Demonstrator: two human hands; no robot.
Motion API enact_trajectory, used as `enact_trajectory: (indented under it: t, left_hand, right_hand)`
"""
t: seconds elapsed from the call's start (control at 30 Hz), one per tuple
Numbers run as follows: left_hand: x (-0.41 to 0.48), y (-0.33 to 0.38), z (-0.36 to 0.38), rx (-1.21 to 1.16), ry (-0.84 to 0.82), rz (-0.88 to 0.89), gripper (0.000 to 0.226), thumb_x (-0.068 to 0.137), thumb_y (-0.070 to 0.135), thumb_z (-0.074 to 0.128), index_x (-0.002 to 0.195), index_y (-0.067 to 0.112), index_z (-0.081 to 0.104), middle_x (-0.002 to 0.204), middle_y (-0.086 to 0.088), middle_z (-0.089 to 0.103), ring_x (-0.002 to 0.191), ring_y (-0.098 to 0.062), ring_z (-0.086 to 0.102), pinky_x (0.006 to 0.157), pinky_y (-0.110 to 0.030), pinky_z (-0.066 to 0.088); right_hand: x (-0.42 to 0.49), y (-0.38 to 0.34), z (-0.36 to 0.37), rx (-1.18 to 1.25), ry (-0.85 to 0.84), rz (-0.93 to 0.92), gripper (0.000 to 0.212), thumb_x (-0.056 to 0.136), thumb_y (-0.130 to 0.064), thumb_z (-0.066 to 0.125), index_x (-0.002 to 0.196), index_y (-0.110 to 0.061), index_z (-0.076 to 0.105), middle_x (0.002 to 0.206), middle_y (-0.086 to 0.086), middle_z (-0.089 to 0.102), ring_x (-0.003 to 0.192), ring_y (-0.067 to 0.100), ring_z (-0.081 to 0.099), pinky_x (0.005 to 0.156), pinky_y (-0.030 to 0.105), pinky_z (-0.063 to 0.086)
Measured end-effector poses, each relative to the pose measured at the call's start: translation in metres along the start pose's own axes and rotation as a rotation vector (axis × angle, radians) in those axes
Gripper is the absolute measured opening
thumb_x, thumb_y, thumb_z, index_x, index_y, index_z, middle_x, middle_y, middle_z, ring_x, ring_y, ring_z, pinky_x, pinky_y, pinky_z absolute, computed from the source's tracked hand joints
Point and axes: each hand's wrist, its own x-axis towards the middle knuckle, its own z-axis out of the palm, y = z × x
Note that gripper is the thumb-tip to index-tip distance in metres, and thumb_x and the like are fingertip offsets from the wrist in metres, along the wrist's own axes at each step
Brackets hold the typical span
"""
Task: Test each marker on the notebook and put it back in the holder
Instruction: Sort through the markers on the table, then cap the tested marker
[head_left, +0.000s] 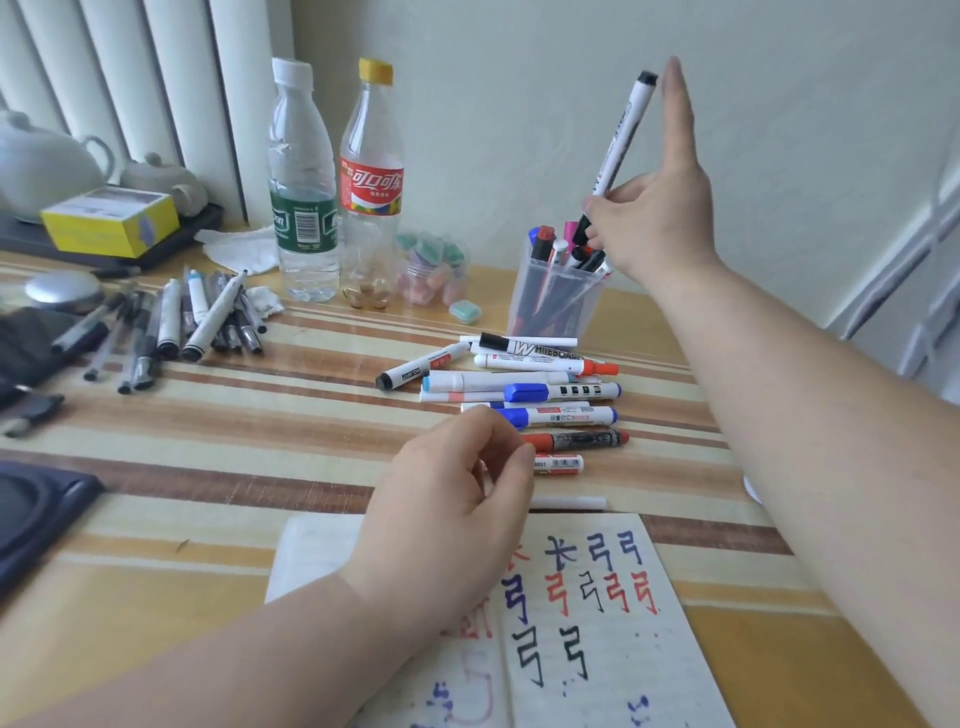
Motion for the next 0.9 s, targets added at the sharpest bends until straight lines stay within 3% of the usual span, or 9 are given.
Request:
enact_trajectory:
  t: [0.37, 0.47, 0.63, 0.77, 0.9]
  left_hand:
    - [-0.001, 0.000, 0.000, -0.016, -0.020, 0.015, 0.011, 0.094, 0.028, 0.062, 0.088, 0.034, 0.056, 0.077, 0.019, 0.060, 0.055, -0.015, 0.052, 0.055, -0.032, 0.045]
    - [-0.001, -0.001, 0.001, -0.037, -0.025, 0.013, 0.014, 0.096, 0.031, 0.061, 0.101, 0.038, 0.050, 0.081, 0.013, 0.060, 0.058, -0.014, 0.054, 0.059, -0.039, 0.049]
    - [-0.001, 0.000, 0.000, -0.032, -0.038, 0.010, 0.022, 0.096, 0.032, 0.060, 0.105, 0.043, 0.044, 0.082, 0.012, 0.061, 0.059, -0.012, 0.055, 0.061, -0.043, 0.051]
    - [-0.001, 0.000, 0.000, -0.026, -0.040, 0.006, 0.021, 0.096, 0.034, 0.059, 0.105, 0.044, 0.043, 0.083, 0.012, 0.061, 0.060, -0.011, 0.056, 0.061, -0.043, 0.052]
    - [-0.001, 0.001, -0.001, -0.033, -0.035, 0.002, 0.020, 0.096, 0.034, 0.058, 0.105, 0.043, 0.043, 0.082, 0.012, 0.061, 0.060, -0.013, 0.056, 0.061, -0.041, 0.052]
  right_hand:
    - [0.003, 0.000, 0.010, 0.009, -0.020, 0.001, 0.109, 0.083, 0.004, 0.060, 0.159, -0.046, 0.001, 0.070, 0.015, 0.071, 0.057, 0.024, 0.072, 0.058, 0.037, 0.063]
    - [0.005, 0.004, 0.012, -0.036, -0.017, -0.014, 0.109, 0.082, 0.001, 0.061, 0.160, -0.043, -0.003, 0.069, 0.011, 0.072, 0.059, 0.021, 0.072, 0.066, 0.038, 0.064]
    - [0.004, 0.010, 0.012, -0.036, -0.008, -0.034, 0.110, 0.081, 0.001, 0.066, 0.160, -0.042, 0.003, 0.074, 0.011, 0.071, 0.065, 0.019, 0.072, 0.072, 0.035, 0.063]
    - [0.009, 0.015, 0.017, -0.040, 0.027, -0.015, 0.093, 0.083, -0.009, 0.066, 0.156, -0.046, 0.023, 0.081, 0.002, 0.073, 0.068, 0.015, 0.072, 0.072, 0.029, 0.061]
    - [0.012, 0.020, 0.019, -0.099, 0.009, -0.001, 0.042, 0.085, -0.019, 0.066, 0.125, -0.029, 0.058, 0.088, -0.006, 0.073, 0.072, 0.015, 0.073, 0.073, 0.036, 0.061]
